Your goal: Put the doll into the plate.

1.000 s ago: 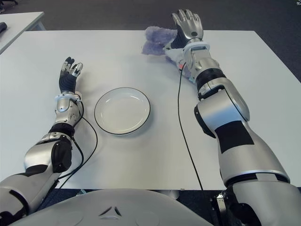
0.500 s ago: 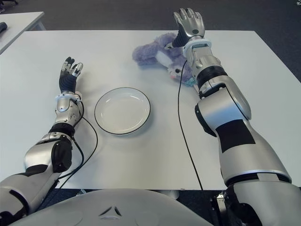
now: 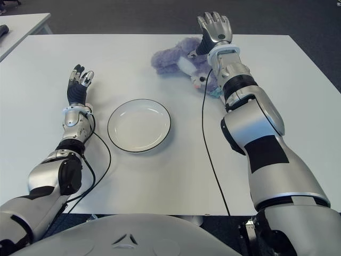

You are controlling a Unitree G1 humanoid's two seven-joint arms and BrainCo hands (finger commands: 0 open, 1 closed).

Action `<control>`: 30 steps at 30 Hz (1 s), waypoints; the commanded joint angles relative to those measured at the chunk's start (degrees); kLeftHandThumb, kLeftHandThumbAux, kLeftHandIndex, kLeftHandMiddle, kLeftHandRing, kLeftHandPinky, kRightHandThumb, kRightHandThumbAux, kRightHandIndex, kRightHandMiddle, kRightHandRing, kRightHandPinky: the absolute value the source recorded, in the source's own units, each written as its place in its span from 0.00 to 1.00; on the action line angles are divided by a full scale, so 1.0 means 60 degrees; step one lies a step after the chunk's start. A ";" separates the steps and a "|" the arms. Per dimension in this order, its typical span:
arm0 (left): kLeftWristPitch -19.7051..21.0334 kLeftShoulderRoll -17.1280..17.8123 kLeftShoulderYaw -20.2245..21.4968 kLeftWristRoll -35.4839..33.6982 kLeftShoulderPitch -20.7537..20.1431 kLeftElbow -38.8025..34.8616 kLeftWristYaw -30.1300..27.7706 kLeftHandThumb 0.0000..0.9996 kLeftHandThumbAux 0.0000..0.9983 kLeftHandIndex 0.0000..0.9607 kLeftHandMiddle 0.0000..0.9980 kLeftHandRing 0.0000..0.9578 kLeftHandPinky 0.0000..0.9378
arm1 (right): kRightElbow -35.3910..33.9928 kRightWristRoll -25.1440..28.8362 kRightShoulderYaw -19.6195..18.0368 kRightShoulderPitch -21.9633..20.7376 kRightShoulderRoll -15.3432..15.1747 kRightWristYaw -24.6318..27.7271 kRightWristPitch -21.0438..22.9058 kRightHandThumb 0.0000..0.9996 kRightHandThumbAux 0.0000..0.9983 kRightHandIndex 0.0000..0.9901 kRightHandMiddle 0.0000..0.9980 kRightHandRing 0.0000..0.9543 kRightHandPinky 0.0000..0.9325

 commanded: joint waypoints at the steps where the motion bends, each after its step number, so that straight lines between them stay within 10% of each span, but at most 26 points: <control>1: 0.0522 -0.1302 0.0251 -0.0350 0.2204 0.1665 -0.0007 0.00 0.60 0.02 0.06 0.04 0.03 | 0.0142 -0.0203 0.0153 -0.0252 -0.0054 0.0211 0.0132 0.00 0.58 0.02 0.00 0.00 0.00; 30: 0.0469 -0.1286 0.0393 -0.0498 0.2239 0.1617 -0.0251 0.00 0.59 0.01 0.06 0.04 0.04 | 0.0201 0.0515 -0.0608 0.1149 0.0130 0.0006 0.0355 0.04 0.61 0.02 0.00 0.00 0.00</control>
